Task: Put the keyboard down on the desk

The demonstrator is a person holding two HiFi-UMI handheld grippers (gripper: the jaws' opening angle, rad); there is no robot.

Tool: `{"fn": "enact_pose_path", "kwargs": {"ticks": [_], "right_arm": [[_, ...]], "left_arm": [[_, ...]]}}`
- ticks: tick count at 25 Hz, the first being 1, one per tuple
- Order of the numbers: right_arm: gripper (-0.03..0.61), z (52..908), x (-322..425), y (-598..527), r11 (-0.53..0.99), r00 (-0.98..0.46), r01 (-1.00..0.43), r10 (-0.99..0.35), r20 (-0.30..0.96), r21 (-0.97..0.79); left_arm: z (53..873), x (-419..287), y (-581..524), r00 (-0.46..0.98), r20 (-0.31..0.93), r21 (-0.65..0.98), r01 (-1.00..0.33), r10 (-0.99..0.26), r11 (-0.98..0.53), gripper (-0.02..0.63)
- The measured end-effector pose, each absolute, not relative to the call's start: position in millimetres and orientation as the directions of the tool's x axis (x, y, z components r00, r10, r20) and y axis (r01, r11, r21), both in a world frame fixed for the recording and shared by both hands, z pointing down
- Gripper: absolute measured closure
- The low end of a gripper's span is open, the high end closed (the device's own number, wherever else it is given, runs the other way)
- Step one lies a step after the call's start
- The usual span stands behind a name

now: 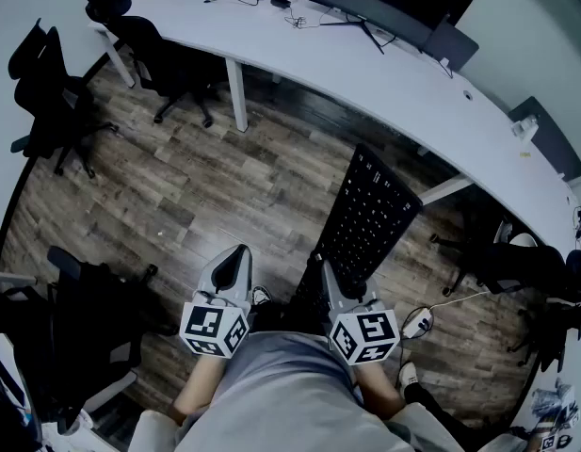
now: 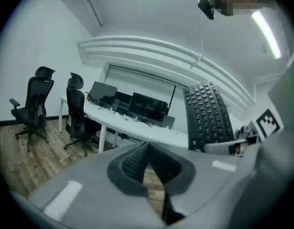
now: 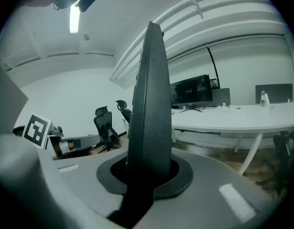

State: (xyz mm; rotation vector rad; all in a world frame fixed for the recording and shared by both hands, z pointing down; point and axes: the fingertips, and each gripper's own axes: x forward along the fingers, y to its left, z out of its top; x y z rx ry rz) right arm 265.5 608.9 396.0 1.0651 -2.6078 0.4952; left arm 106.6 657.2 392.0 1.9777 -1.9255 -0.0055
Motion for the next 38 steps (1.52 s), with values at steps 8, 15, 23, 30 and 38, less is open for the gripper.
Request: {"fn": "enact_pose_path", "kwargs": {"ticks": [8, 15, 23, 30, 38], "right_arm": [[0.506, 391, 253, 596, 0.675, -0.693, -0.709, -0.615, 0.375, -0.205], [0.505, 393, 233, 588, 0.7, -0.724, -0.677, -0.578, 0.376, -0.228], [0.505, 396, 187, 543, 0.713, -0.756, -0.645, -0.541, 0.369, -0.275], [0.505, 398, 167, 478, 0.716, -0.763, -0.636, -0.528, 0.372, -0.287], [0.505, 405, 148, 394, 0.717, -0.768, -0.627, -0.505, 0.394, -0.305]], "left_arm": [[392, 98, 649, 0.06, 0.255, 0.281, -0.959, -0.965, 0.014, 0.614], [391, 86, 641, 0.05, 0.253, 0.287, -0.958, -0.966, 0.025, 0.614], [396, 50, 603, 0.043, 0.274, 0.286, -0.958, -0.961, 0.039, 0.614], [391, 30, 538, 0.034, 0.276, 0.271, -0.962, -0.961, 0.043, 0.614], [390, 15, 449, 0.043, 0.298, 0.261, -0.965, -0.954, 0.038, 0.614]]}}
